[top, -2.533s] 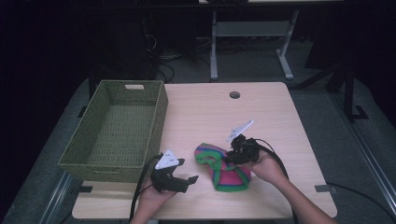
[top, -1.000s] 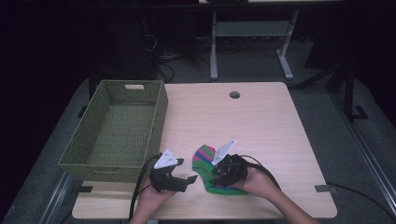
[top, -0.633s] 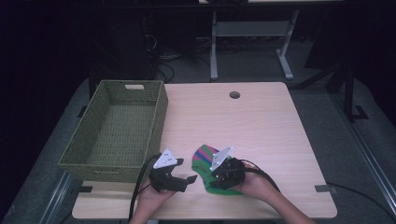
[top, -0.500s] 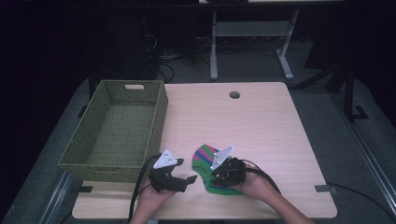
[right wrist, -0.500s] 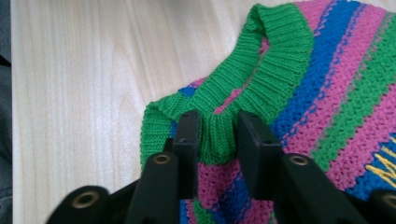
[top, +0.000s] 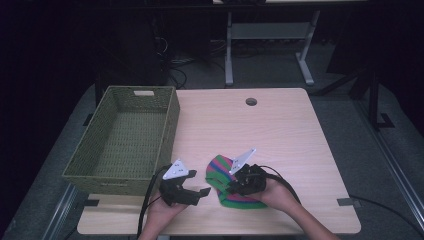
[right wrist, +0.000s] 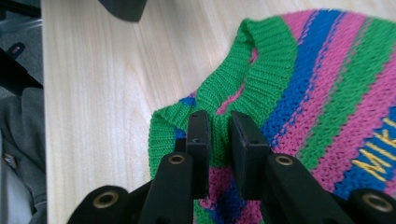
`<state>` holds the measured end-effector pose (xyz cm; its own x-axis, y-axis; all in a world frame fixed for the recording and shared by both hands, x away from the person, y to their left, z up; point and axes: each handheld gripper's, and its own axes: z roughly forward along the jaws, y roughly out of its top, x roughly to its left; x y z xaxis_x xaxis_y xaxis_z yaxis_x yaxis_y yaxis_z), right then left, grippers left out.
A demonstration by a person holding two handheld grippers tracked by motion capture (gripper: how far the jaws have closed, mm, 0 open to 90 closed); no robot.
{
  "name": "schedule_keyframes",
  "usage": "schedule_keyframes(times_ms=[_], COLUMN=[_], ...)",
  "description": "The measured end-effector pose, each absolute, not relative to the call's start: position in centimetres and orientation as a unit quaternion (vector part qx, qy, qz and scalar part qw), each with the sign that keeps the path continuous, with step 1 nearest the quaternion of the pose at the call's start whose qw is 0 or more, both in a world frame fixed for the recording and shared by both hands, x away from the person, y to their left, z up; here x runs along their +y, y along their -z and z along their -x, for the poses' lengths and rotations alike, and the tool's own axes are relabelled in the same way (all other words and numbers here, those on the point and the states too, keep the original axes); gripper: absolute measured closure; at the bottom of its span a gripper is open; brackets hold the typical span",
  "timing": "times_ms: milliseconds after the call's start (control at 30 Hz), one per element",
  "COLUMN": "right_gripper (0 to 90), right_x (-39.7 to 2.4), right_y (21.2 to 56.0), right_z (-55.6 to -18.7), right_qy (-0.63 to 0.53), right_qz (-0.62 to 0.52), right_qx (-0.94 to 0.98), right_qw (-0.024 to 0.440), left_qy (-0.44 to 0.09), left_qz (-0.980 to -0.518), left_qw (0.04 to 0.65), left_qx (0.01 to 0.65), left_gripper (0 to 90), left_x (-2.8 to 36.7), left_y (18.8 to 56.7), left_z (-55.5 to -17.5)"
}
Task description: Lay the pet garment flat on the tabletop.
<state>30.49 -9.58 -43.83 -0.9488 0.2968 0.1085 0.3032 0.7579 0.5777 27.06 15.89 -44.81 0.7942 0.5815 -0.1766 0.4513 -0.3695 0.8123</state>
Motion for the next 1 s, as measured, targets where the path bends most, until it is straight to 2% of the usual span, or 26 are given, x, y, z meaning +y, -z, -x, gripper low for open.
schedule_keyframes(times_ms=[400, 667, 1000], right_gripper=[78.4, 78.4, 78.4], right_x=[-11.2, -12.5, -14.6], right_y=[41.2, 38.6, 35.4], right_z=[-30.9, -31.2, -31.7], right_qy=[0.344, 0.373, 0.403], right_qz=[0.172, 0.180, 0.180], right_qx=[-0.923, -0.910, -0.897], right_qw=[0.001, -0.001, -0.016], left_qy=[-0.063, -0.055, -0.059], left_qz=[-0.825, -0.806, -0.796], left_qw=[0.469, 0.501, 0.513], left_qx=[0.310, 0.311, 0.316], left_gripper=[17.7, 17.7, 19.9], left_x=[15.7, 16.0, 16.4], left_y=[44.9, 44.1, 42.9], left_z=[-27.2, -27.3, -27.8])
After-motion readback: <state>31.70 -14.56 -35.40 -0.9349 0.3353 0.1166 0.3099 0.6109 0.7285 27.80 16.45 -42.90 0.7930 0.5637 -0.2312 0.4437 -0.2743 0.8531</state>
